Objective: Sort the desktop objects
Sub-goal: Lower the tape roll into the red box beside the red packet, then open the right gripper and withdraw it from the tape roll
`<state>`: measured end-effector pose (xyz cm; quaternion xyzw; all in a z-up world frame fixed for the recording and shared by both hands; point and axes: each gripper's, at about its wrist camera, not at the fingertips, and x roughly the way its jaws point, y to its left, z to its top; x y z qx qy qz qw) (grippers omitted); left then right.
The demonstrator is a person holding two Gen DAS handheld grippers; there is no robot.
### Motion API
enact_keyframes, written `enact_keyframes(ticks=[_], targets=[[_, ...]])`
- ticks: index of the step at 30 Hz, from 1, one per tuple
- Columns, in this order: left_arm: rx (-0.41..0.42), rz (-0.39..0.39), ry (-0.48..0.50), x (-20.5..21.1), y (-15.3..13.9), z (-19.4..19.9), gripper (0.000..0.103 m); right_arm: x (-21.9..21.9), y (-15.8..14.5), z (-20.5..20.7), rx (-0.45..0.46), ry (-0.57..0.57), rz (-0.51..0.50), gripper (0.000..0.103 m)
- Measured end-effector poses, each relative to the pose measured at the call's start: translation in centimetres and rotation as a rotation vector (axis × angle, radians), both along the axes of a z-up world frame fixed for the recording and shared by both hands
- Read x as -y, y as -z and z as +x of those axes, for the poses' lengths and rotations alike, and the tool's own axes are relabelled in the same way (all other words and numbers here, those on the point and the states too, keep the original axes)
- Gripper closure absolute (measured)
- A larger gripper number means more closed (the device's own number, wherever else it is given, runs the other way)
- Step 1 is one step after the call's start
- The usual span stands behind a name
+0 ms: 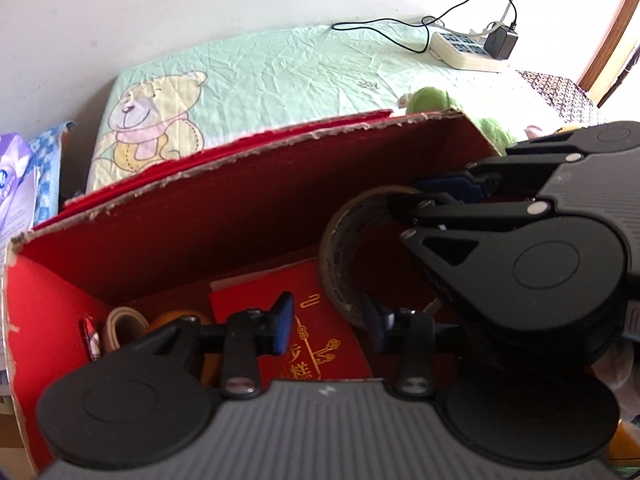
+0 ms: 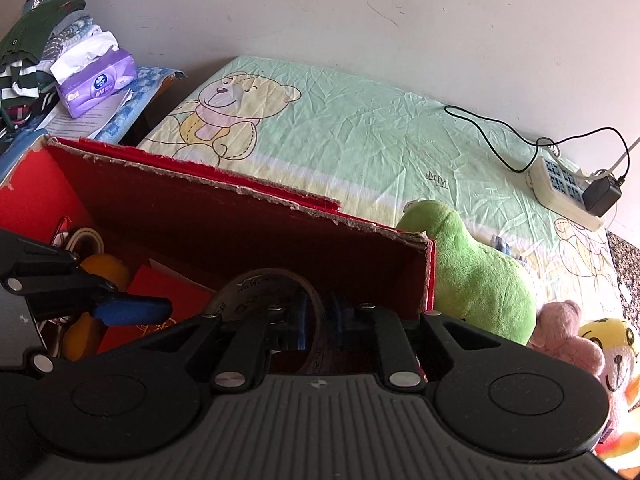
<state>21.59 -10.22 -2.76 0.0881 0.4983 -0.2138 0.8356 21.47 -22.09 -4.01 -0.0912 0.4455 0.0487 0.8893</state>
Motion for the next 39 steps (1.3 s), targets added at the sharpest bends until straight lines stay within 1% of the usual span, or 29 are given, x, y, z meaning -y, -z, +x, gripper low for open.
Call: enact_keyframes(ticks=[3,8,9,10,11,13,14,15,19,20,23,31,33,35,39], targets=[[0.004,0.004,0.003,-0.1,0.0,-0.1,0.062,0.3,-0.2,0.0,-0.021,-0.020,0.002,0.088],[-0.009,-0.003,-0.018,-0.3,0.1,0.3,0.063,1.2,-0.9,0.2,0.001,0.010,0.058,0.088],[-0.008,-0.003,-0.021,-0.3,0.1,0.3,0.063,1.4,-1.1,0.2,0.009,0.019,0.082,0.087],[-0.006,0.000,-0.024,-0.3,0.1,0.3,0.063,1.7,-1.4,0.2,0.025,0.034,0.108,0.080],[-0.004,0.005,-0.025,-0.2,0.2,0.2,0.063,2.0,-1.6,0.3,0.035,0.045,0.128,0.078],[-0.001,0.012,-0.028,-0.1,0.2,0.1,0.063,2.3,-1.8,0.4,0.035,0.046,0.155,0.079],[0.000,0.010,-0.029,-0.2,0.4,0.1,0.061,2.4,-1.8,0.5,0.035,0.047,0.155,0.079],[-0.010,0.009,-0.030,-0.3,0.6,0.2,0.065,2.5,-1.8,0.4,0.040,0.048,0.150,0.080],[-0.020,0.009,-0.046,-0.5,0.6,0.5,0.064,3.3,-2.5,-0.1,0.058,0.059,0.178,0.082],[-0.016,0.015,-0.046,-0.4,0.6,0.4,0.064,3.5,-2.6,-0.3,0.058,0.060,0.187,0.083],[0.003,0.039,-0.048,-0.1,0.6,0.3,0.064,3.6,-2.6,-1.1,0.060,0.053,0.208,0.084],[0.042,0.083,-0.053,0.2,0.6,0.0,0.059,2.3,-1.6,-3.0,0.029,0.016,0.237,0.083],[0.048,0.093,-0.054,0.3,0.6,-0.1,0.059,2.3,-1.4,-3.1,0.020,0.028,0.236,0.083],[0.056,0.089,-0.055,0.2,0.5,-0.2,0.057,2.6,-1.3,-3.0,-0.001,0.044,0.237,0.084],[0.067,0.090,-0.062,0.1,0.4,-0.3,0.055,2.7,-1.3,-3.4,-0.014,0.043,0.228,0.084]])
